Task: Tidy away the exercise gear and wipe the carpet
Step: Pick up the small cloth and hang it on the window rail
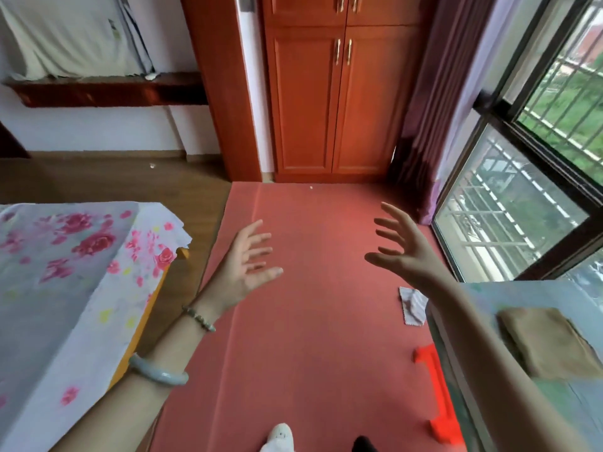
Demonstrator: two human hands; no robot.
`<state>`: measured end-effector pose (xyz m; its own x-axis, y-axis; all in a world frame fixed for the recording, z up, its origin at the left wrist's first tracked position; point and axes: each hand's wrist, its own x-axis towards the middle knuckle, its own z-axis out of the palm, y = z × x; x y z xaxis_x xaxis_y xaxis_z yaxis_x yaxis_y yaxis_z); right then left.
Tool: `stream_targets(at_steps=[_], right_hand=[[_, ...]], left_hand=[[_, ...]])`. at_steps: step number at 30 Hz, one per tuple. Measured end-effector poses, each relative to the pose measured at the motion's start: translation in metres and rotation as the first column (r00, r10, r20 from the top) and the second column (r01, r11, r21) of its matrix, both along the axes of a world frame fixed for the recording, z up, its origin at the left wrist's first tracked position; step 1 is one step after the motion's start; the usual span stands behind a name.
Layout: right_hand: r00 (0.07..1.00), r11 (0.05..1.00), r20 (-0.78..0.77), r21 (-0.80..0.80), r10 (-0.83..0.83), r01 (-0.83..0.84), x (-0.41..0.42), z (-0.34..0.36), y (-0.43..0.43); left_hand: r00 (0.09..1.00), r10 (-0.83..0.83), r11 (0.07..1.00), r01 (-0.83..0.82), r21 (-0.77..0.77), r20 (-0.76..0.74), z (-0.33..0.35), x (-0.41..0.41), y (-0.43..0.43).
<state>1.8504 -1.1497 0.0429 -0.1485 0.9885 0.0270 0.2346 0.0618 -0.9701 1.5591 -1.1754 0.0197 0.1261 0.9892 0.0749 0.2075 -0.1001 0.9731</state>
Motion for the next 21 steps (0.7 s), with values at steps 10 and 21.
stream_targets(at_steps=[10,21], right_hand=[[0.978,0.978,-0.018,-0.019,-0.21,0.209,0.01,-0.007,0.088],[0.935,0.935,-0.04,-0.029,-0.353,0.353,0.096,-0.019,0.247]], left_hand=[[0.97,-0.239,0.97,0.237,-0.052,-0.044,-0.005,0.015,0.154],[0.917,-0.387,0.922,0.381,-0.07,-0.102,-0.008,0.116,0.354]])
